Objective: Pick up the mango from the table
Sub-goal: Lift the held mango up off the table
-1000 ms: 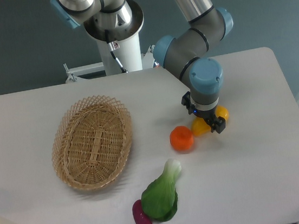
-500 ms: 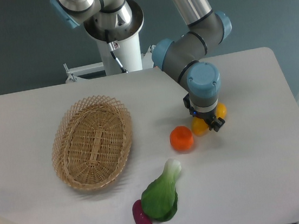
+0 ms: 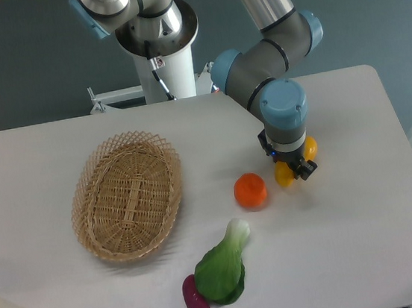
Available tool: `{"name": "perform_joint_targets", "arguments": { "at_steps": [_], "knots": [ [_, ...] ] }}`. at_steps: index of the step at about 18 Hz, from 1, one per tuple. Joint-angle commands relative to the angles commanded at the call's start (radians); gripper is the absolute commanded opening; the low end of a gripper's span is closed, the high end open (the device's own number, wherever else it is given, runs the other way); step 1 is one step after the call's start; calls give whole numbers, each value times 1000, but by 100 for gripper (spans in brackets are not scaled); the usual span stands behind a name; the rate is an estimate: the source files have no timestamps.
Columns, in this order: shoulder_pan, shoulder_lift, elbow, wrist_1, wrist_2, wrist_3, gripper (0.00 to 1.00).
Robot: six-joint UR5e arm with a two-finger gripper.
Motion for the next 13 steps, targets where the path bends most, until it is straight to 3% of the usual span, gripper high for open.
{"name": "perform_joint_targets", "arguments": {
  "at_steps": [13],
  "knots": [
    [23, -1, 94, -9, -132, -129, 48]
  ]
}}
